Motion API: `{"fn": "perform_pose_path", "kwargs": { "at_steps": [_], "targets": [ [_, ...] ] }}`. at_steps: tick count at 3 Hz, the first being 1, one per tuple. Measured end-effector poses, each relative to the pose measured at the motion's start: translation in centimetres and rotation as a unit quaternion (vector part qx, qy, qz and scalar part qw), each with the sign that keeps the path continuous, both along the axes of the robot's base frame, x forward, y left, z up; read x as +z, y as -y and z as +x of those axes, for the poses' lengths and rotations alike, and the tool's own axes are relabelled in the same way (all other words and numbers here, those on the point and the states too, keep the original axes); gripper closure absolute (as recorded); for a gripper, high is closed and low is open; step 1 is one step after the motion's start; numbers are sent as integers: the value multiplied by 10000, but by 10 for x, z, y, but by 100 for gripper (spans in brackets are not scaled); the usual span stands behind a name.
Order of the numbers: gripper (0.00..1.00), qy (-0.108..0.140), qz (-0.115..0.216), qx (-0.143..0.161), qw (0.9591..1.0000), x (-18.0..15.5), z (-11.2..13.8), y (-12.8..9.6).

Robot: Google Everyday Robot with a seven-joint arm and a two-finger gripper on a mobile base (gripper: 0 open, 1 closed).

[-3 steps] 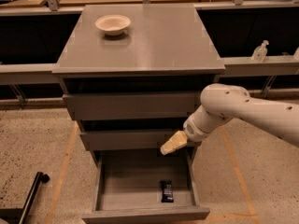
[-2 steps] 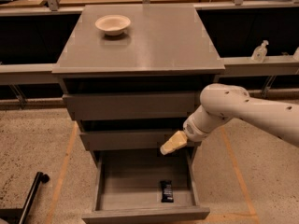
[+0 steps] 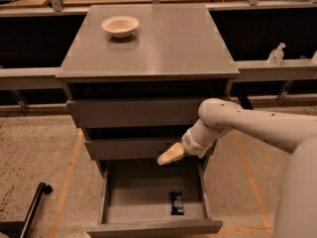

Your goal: Pick rxbar blueberry from bottom drawer and place on counter

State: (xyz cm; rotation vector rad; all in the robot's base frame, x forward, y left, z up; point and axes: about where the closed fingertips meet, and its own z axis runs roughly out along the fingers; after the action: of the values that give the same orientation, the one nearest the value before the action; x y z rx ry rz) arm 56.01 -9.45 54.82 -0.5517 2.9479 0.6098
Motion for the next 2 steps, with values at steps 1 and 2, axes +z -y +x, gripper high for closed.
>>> {"fn": "perform_pose_path", "kwargs": {
  "at_steps": [1,2],
  "targets": [
    [0,-424,18,-382,9984,-55,7,-16],
    [0,-429,18,-382,9983,-55,7,-16]
  ]
}}
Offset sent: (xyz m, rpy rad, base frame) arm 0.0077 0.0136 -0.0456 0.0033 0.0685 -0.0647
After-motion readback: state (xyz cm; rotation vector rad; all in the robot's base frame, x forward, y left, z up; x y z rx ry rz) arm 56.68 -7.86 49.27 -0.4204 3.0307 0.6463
